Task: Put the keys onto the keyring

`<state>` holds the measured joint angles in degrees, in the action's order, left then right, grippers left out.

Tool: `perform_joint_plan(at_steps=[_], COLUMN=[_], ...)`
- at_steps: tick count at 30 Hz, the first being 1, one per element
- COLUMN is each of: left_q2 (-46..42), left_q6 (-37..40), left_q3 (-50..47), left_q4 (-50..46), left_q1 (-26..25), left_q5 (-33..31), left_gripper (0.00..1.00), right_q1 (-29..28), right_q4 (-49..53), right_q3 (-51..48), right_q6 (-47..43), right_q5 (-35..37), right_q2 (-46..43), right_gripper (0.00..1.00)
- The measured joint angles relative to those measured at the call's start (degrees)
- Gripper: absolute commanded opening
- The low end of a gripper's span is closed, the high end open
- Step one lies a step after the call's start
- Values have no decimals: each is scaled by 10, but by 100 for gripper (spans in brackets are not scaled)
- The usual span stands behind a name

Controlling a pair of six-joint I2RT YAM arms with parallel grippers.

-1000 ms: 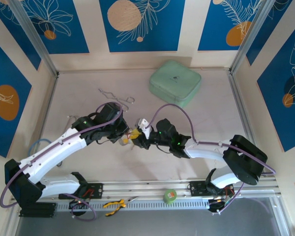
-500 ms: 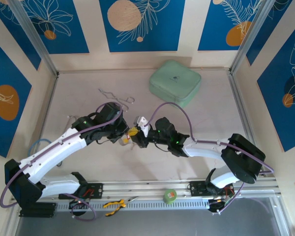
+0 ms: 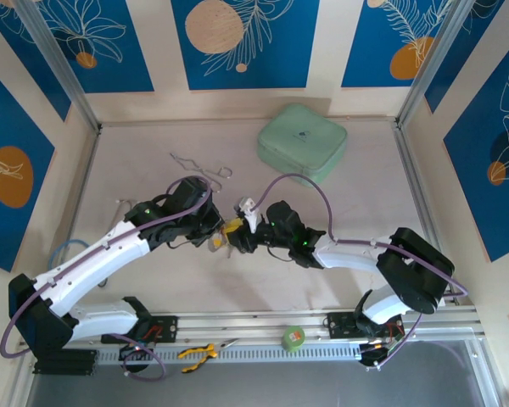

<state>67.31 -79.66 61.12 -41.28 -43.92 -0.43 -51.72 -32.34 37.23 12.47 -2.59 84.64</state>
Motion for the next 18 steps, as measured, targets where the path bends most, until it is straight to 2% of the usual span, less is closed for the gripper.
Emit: perform_joint_plan(at_steps=[5, 13, 18], left_q2=[0, 0, 0], left_q6=[-1, -11, -13], left_q3=[0, -1, -1], left_q4=[1, 1, 1], left_q1=[0, 0, 0], left_q5=[0, 0, 0], left_gripper=[0, 0, 0], right_q1=[-2, -30, -38], right_q4=[-12, -63, -110], right_q3=[-26, -62, -62], right_q6=[-34, -213, -272], right_q5=[7, 21, 42], right_q2=[-24, -39, -37], right_gripper=[34, 33, 33])
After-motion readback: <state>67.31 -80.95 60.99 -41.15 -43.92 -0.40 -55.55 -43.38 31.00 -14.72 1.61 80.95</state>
